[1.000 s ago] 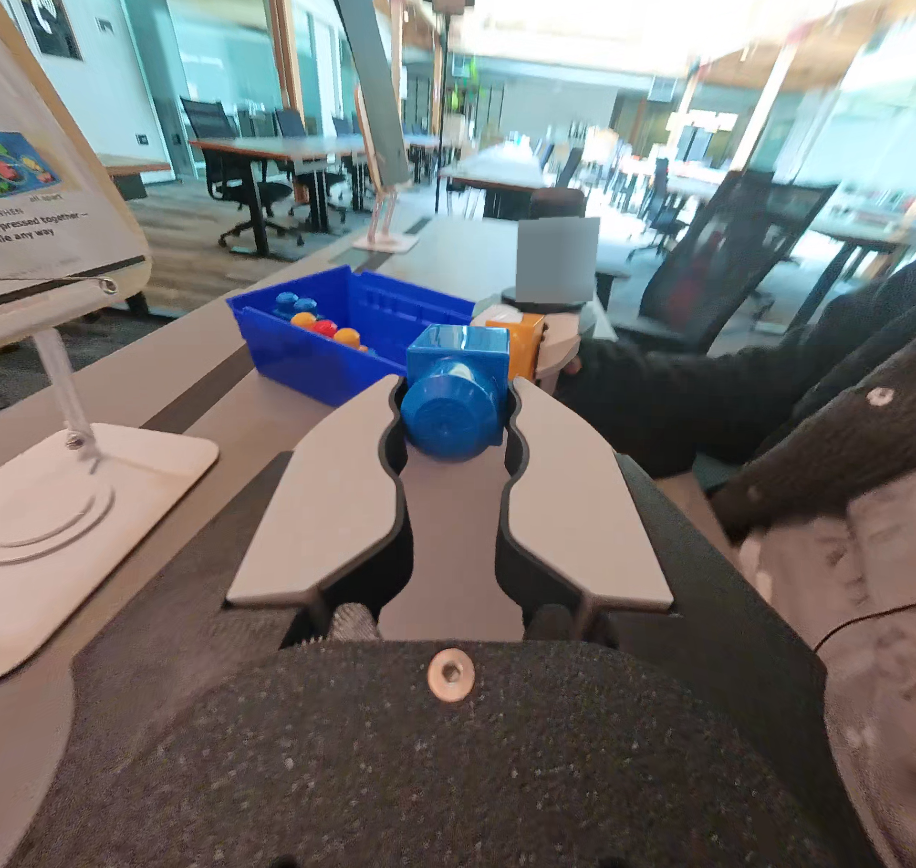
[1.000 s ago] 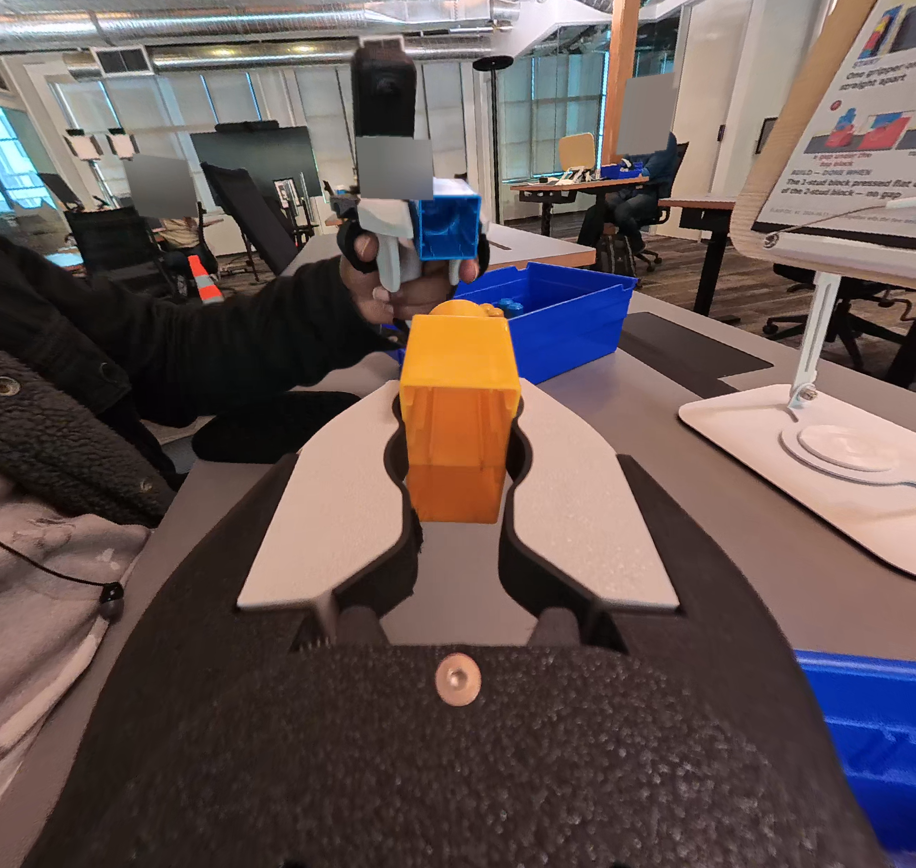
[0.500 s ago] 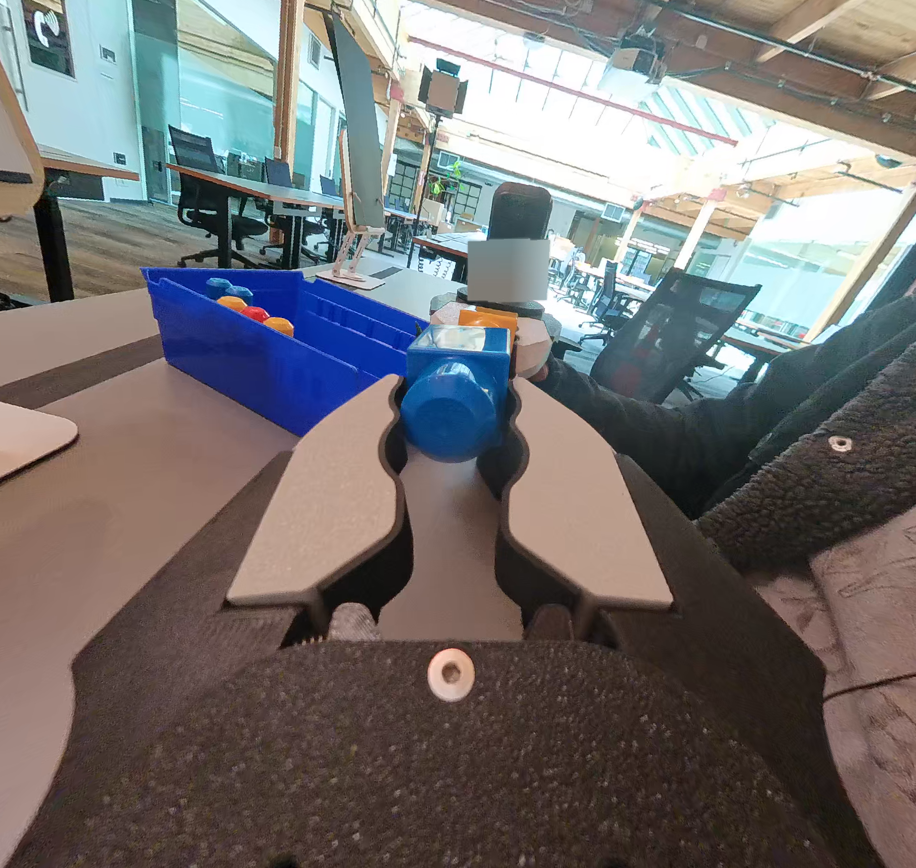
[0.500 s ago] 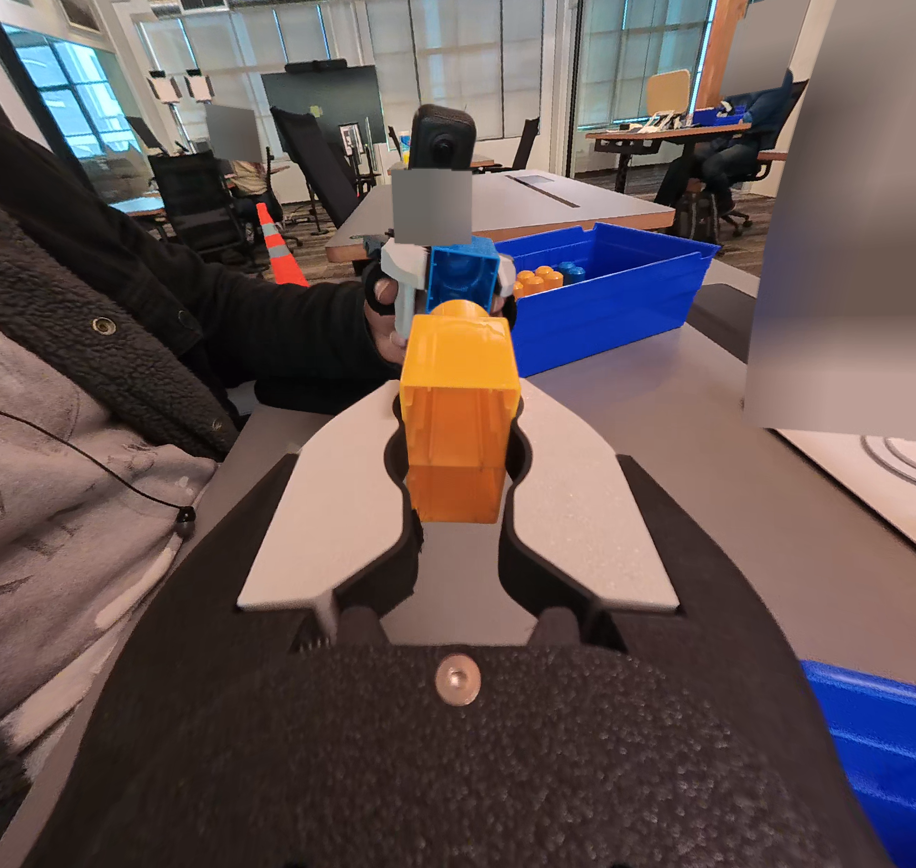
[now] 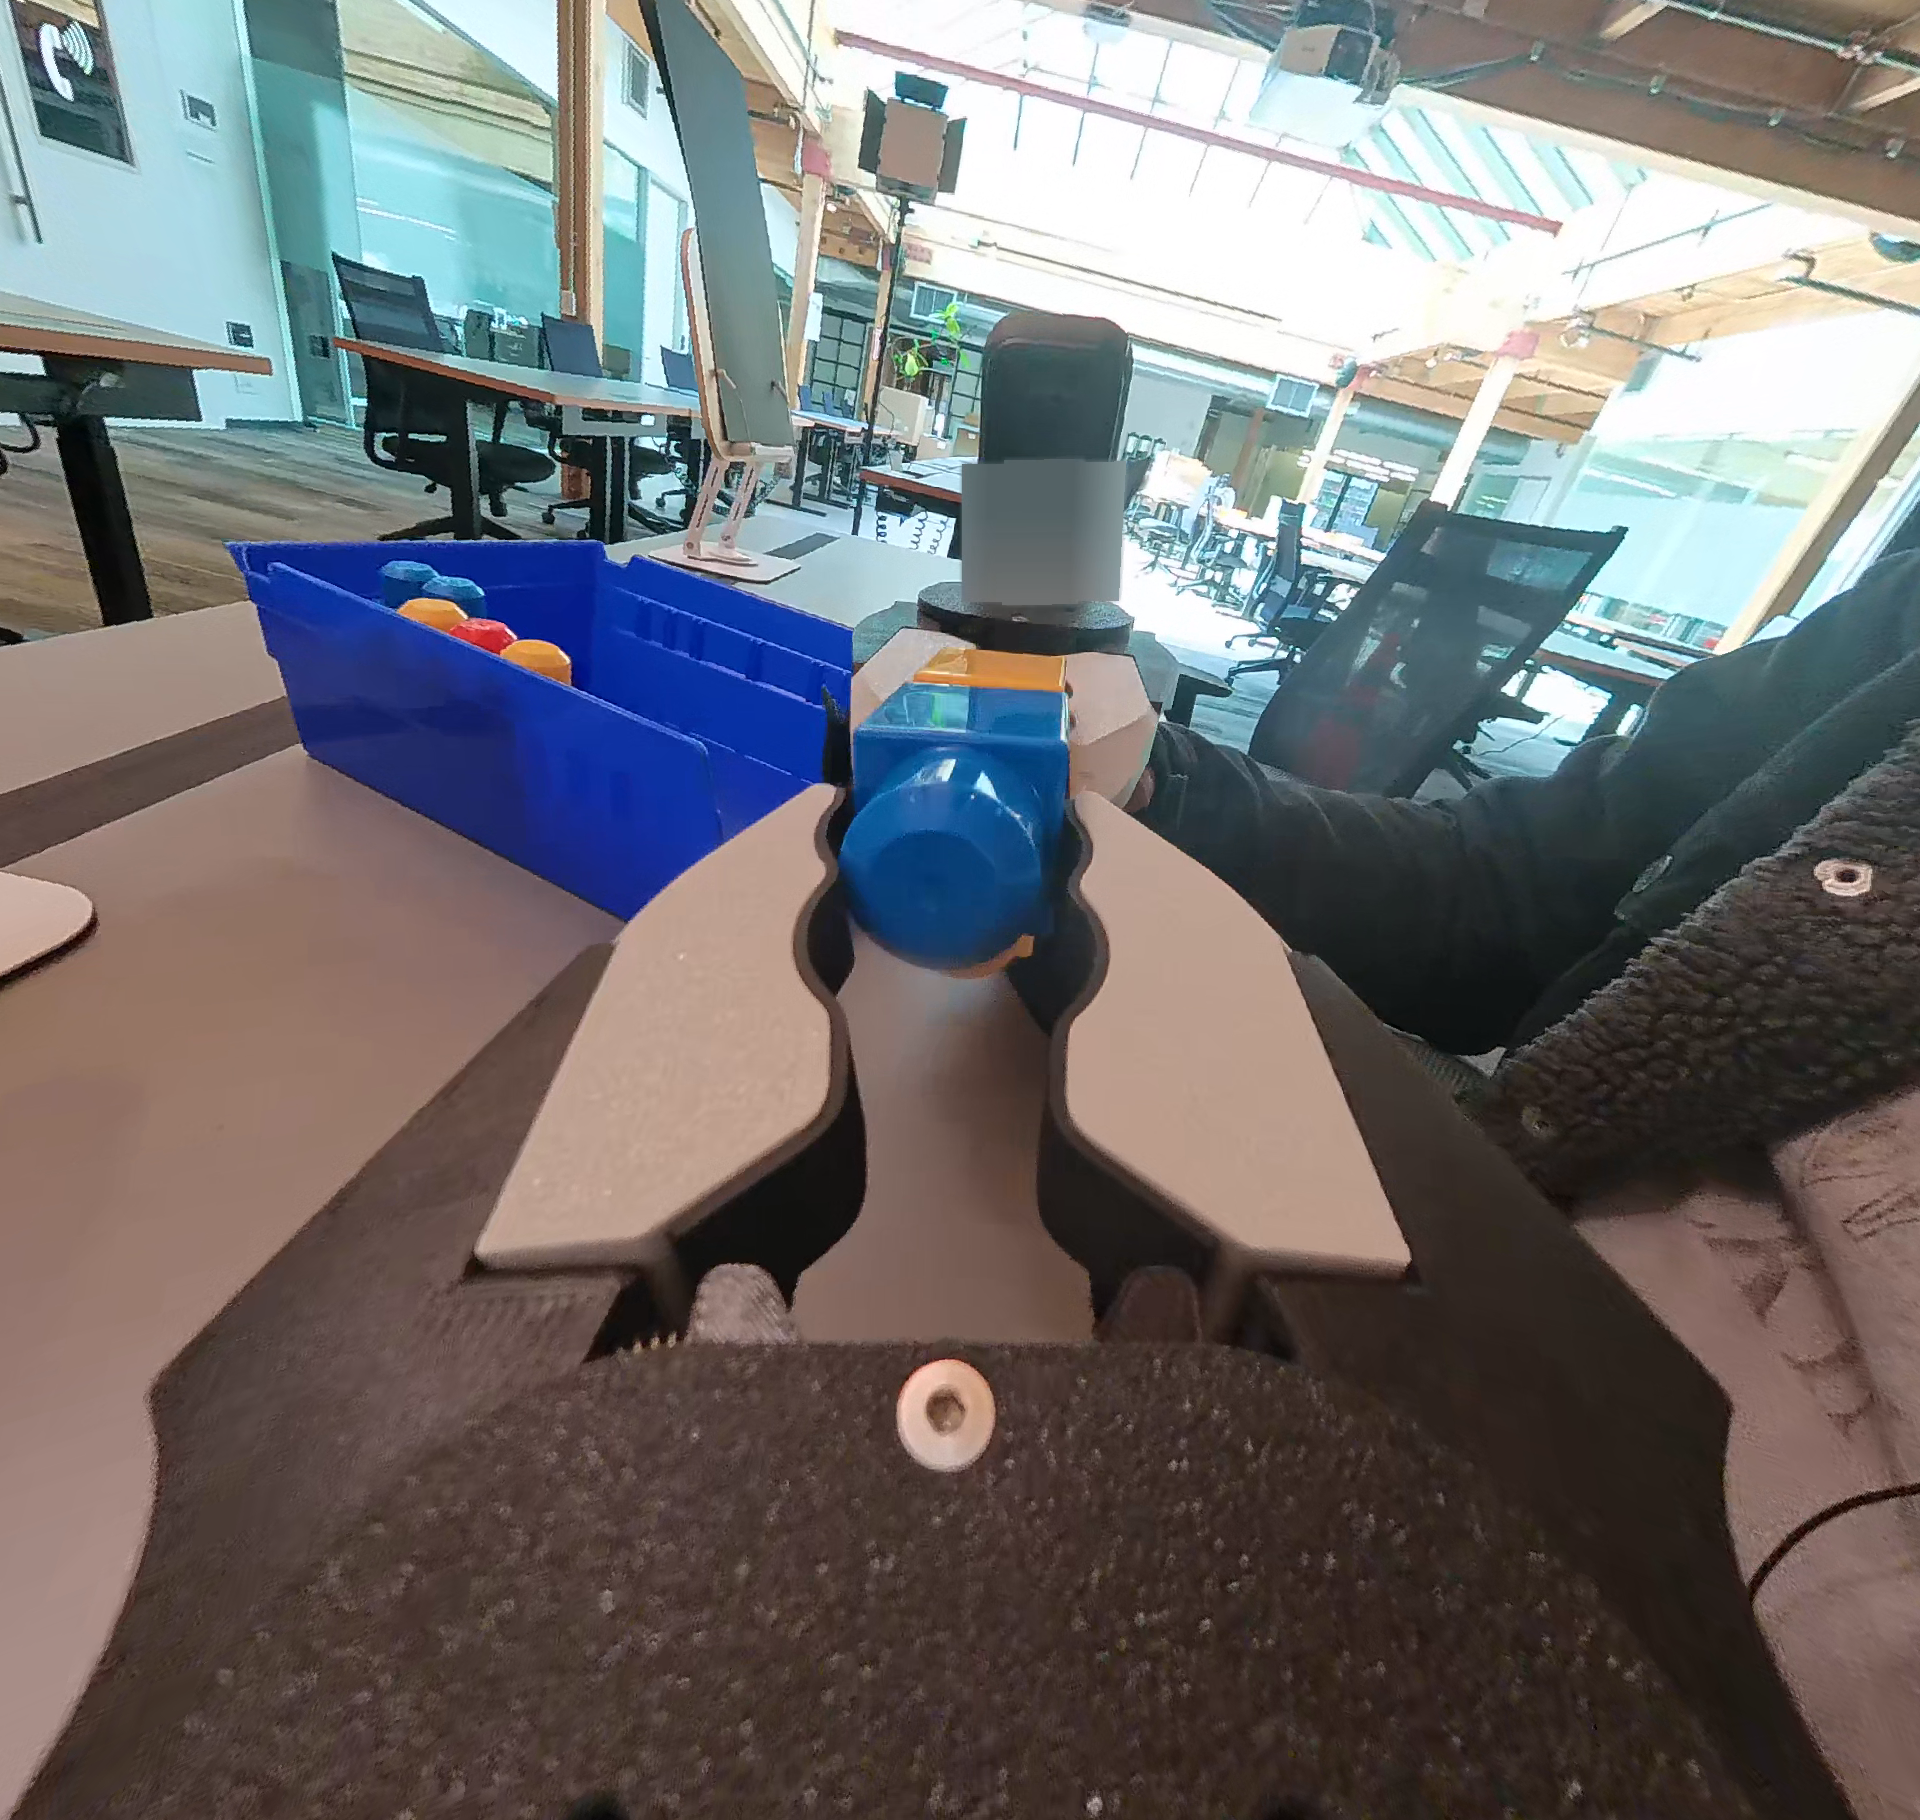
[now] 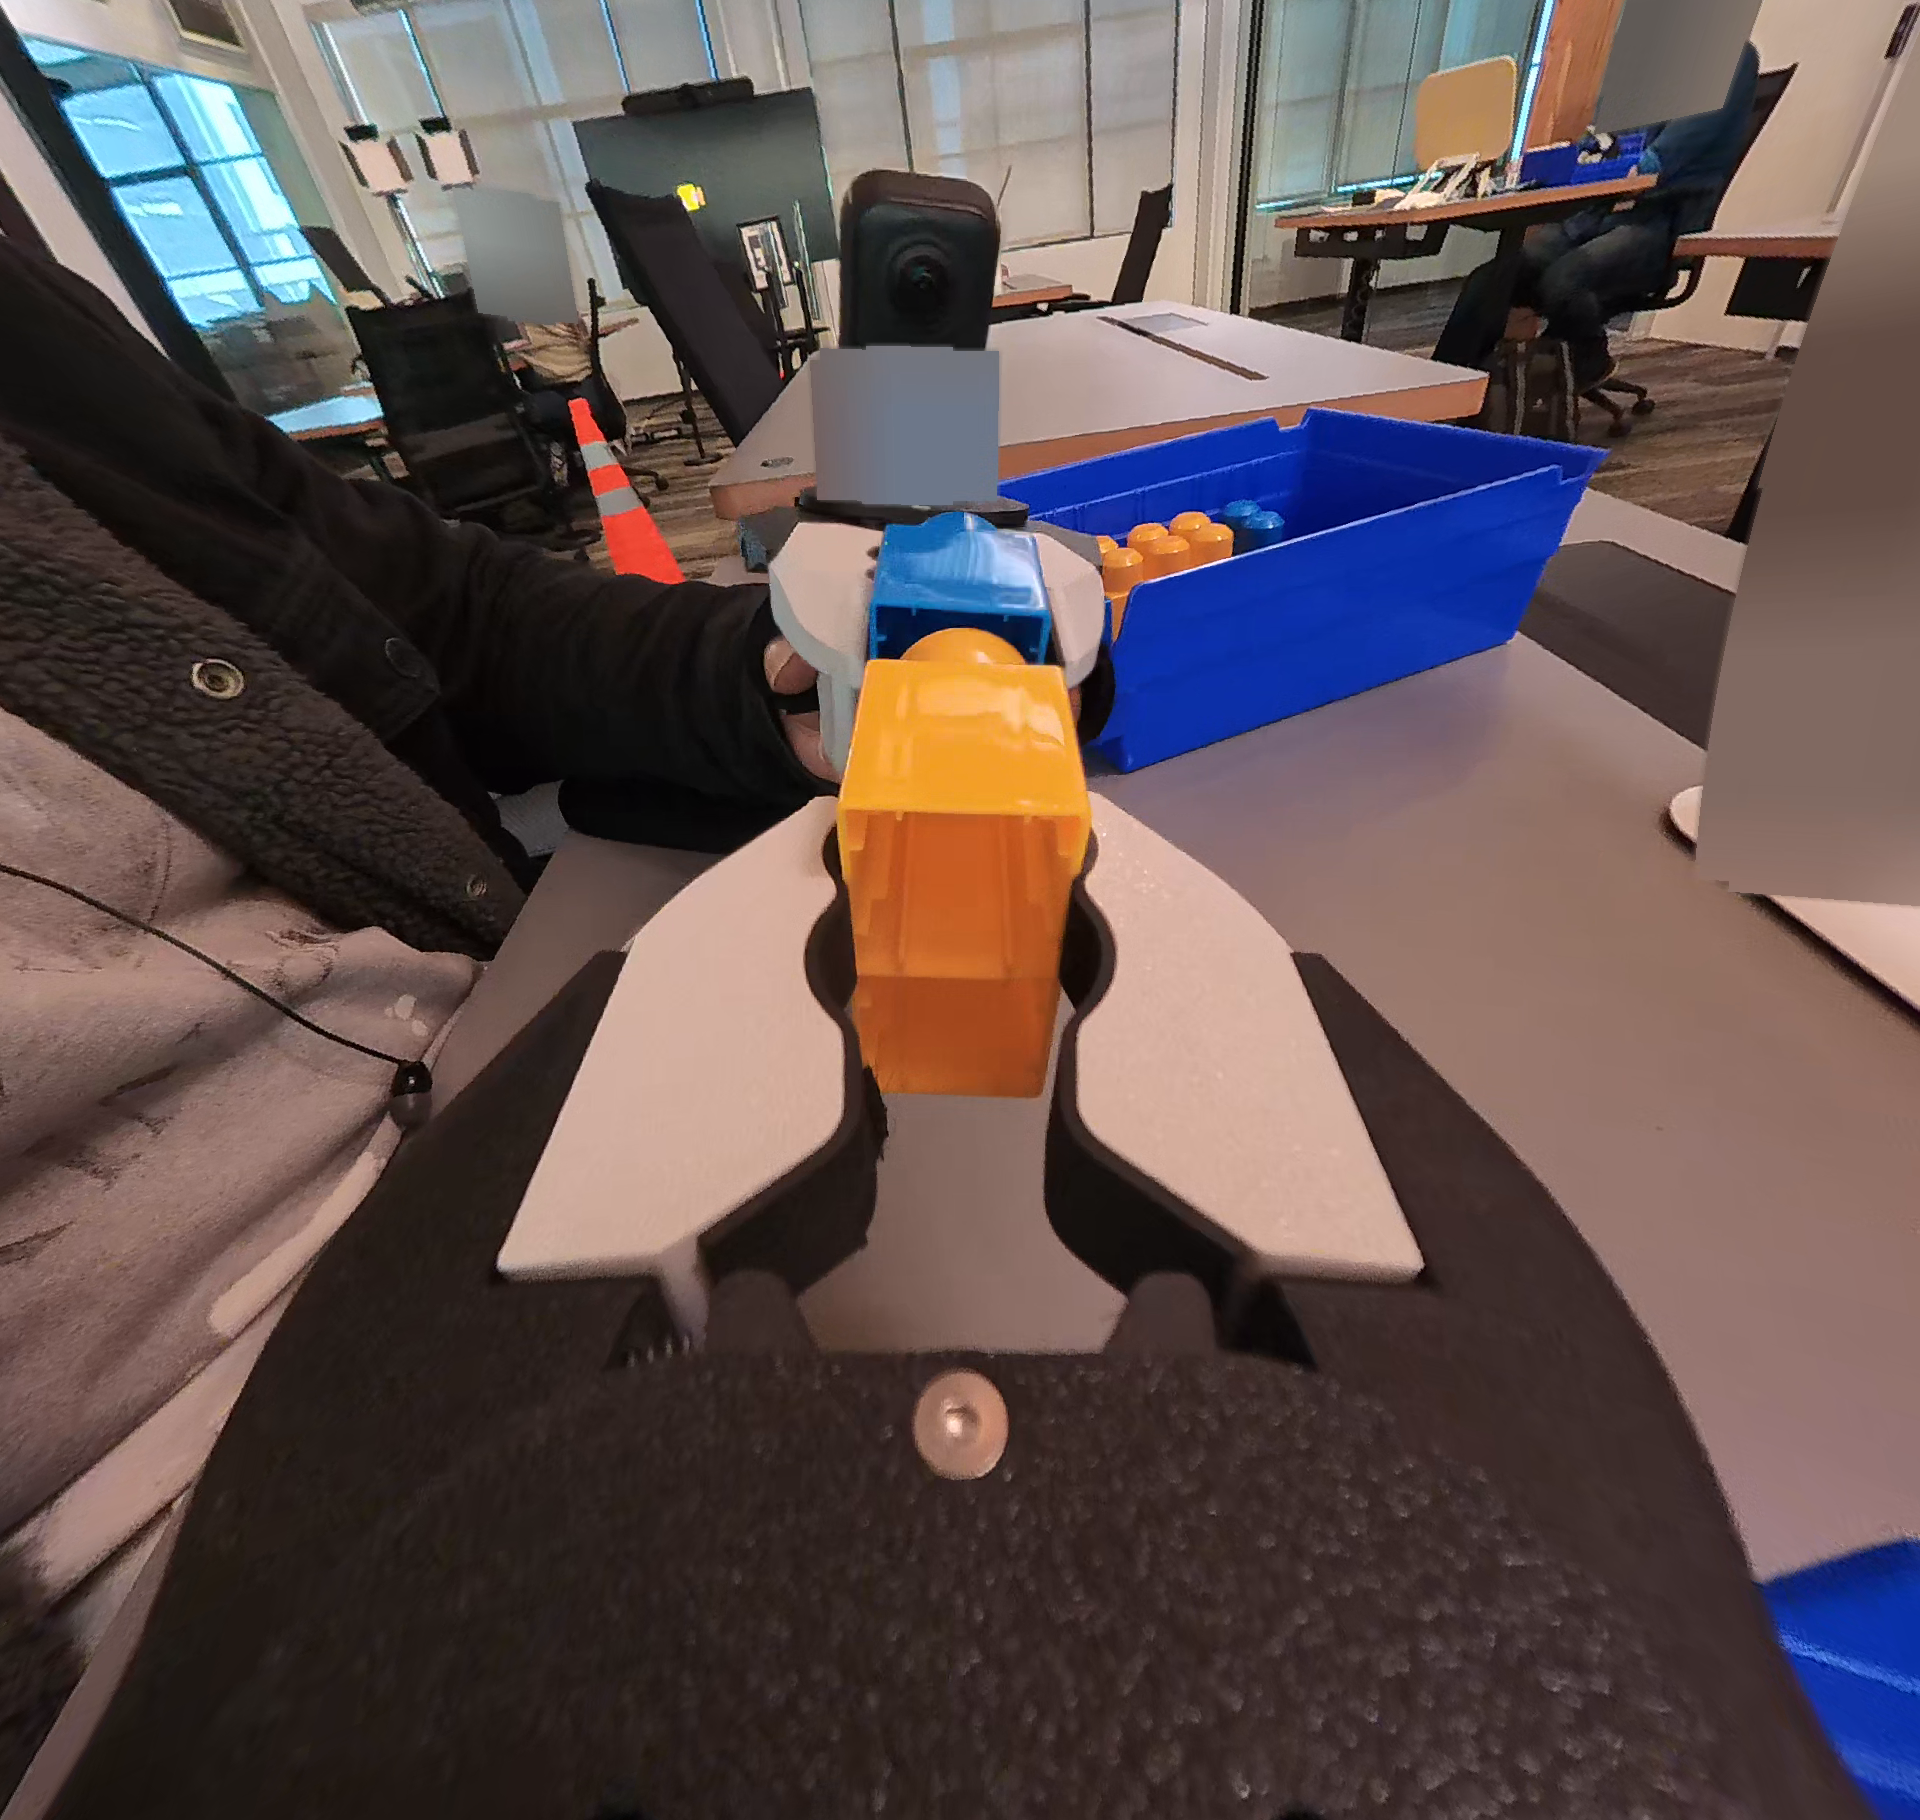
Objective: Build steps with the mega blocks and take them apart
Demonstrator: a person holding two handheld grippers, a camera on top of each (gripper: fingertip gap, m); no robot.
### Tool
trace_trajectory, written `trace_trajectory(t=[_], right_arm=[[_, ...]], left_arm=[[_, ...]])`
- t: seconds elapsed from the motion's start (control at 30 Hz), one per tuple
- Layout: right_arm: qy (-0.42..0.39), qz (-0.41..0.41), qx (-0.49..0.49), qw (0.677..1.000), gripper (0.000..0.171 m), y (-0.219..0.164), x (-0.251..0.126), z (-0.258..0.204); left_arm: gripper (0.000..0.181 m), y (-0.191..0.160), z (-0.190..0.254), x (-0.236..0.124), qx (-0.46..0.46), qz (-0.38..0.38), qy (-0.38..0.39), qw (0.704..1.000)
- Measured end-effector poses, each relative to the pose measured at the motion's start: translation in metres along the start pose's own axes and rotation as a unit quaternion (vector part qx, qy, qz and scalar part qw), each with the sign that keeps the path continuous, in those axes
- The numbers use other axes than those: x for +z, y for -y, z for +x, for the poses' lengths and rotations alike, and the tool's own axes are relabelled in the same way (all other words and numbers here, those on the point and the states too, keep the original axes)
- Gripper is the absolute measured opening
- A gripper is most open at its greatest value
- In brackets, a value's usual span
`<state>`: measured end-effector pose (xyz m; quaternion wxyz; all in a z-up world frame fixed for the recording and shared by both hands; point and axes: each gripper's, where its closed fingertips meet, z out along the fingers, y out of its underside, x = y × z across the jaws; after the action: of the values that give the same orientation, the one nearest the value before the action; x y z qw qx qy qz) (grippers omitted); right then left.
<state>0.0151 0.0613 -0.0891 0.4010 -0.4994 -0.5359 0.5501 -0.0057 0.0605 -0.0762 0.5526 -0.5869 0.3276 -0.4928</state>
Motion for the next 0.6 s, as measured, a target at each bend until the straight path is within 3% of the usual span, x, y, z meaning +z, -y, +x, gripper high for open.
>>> trace_trajectory(t=[0.6], right_arm=[[0.007,-0.012,0.008,1.000,0.036,-0.009,0.010,-0.005]], left_arm=[[0.037,-0.015,0.004,0.005,0.004,-0.031,0.003,0.999]])
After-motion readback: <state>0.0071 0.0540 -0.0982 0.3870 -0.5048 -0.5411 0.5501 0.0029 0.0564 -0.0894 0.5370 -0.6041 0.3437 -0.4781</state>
